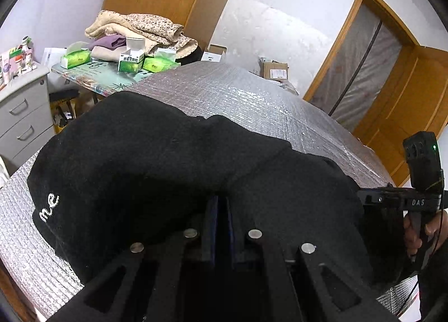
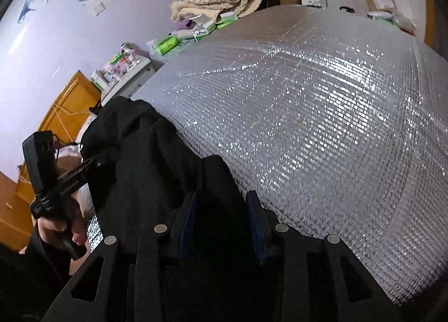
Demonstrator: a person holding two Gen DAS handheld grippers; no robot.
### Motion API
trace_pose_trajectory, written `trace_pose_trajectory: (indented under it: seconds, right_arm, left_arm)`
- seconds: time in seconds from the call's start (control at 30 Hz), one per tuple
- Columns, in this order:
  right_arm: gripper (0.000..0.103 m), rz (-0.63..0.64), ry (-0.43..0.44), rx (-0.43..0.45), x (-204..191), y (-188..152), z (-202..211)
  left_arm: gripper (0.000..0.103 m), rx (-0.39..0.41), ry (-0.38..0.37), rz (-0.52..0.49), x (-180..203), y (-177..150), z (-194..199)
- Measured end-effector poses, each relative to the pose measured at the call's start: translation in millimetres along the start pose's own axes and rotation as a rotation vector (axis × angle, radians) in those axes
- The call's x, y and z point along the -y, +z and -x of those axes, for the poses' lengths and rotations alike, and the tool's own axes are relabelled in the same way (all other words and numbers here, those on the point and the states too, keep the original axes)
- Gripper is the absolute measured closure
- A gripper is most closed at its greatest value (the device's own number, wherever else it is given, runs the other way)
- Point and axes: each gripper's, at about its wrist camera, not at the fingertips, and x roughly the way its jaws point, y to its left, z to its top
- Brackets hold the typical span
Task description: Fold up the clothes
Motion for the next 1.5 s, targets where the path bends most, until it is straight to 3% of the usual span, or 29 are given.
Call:
trace_pose_trajectory:
  seconds: [0.17, 0.3, 0.37, 0.5, 0.73, 1.0, 1.17, 1.3, 1.4, 1.5]
  right_arm:
    - [0.066, -0.014, 0.109, -0.001, 2.6, 16.6, -6.3]
    - [0.068, -0.100, 0.224, -0.019, 14.2, 23.9, -14.4]
    - [0.096, -0.140, 0.250, -0.011, 19.5, 24.8, -16.3]
    - [0.099, -0.213, 0.285, 0.045, 32.6, 23.5, -11.4]
    - [0.101, -0.337, 0.177, 0.141, 65.1, 21.6, 0.1]
    - [0.101, -0.345, 0.134, 0.133, 68.9, 21.3, -2.8]
    - [0.092, -0.318, 0.173, 0.085, 60.6, 24.8, -8.9]
    - [0.087, -0.356, 0.175, 0.032, 63.0, 27.6, -25.3]
    - [0.100, -0.337, 0.175, 0.046, 60.3, 29.2, -27.1]
    - [0.101, -0.317, 0.169, 0.080, 57.0, 30.0, -19.7]
  left_arm:
    - [0.096, 0.005, 0.000, 0.002, 0.2, -1.1, -0.1]
    - [0.096, 0.007, -0.005, 0.006, -1.2, -1.7, -0.4]
    - [0.096, 0.008, -0.006, 0.005, -1.4, -2.0, -0.6]
    - [0.096, 0.008, -0.002, -0.005, 0.6, -2.0, -1.5]
    - [0.096, 0.008, 0.004, -0.017, 1.8, -1.9, -3.3]
    - [0.096, -0.019, 0.019, -0.013, 4.0, 1.4, -1.0]
    - [0.096, 0.038, 0.036, -0.100, 20.2, 14.7, 15.1]
    - [0.096, 0.079, 0.075, -0.106, 17.1, 35.2, 14.7]
    - [0.096, 0.095, 0.122, -0.092, 3.2, 52.5, 8.5]
    - [0.096, 0.066, 0.185, -0.052, -17.3, 66.6, -5.8]
